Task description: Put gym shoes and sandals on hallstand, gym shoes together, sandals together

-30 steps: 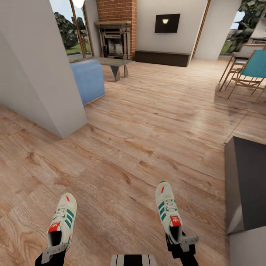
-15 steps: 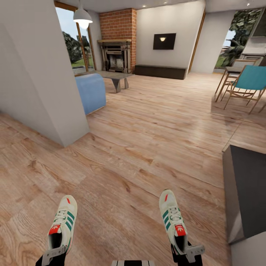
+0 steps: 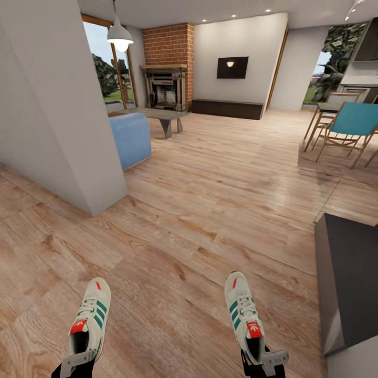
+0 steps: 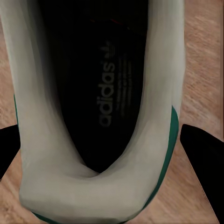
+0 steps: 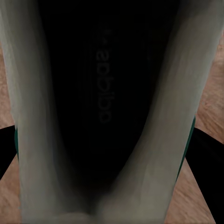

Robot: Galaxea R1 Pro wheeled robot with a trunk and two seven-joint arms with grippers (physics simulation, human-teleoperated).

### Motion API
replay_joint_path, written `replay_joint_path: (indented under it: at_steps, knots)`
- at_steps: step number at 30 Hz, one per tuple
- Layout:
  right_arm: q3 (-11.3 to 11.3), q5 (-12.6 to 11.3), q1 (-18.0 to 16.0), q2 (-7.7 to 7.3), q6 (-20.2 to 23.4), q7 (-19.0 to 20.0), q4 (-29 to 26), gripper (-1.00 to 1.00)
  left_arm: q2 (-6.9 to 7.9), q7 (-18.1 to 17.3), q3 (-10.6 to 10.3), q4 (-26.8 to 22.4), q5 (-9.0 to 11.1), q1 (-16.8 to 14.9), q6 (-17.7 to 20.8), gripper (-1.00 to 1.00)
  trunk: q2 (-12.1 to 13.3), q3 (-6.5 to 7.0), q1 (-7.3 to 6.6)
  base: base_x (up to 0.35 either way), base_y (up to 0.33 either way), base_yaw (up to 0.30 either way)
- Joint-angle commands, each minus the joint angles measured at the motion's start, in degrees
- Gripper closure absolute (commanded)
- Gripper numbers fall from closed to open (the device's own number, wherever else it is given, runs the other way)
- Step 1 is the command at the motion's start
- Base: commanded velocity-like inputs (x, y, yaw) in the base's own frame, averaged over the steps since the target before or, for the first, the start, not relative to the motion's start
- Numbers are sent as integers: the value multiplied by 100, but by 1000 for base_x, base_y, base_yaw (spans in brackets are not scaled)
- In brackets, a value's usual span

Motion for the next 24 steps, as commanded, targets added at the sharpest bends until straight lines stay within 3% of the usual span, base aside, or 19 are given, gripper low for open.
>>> replay_joint_path:
  at_steps: [1,8,24]
  knots:
    - [46,-55,-4,3,-17,-34,0,100,-5,-40,48,3,-59,-5,-25,100,40,23,-23,0,0,0]
    - [44,-56,-4,36,-14,-37,2,100,-5,-40,46,3,-66,-5,-25,100,120,109,-67,0,0,0]
    - [44,-54,-4,40,-14,-37,2,100,-5,-40,39,3,-11,-2,-25,100,120,119,-67,-30,26,-37]
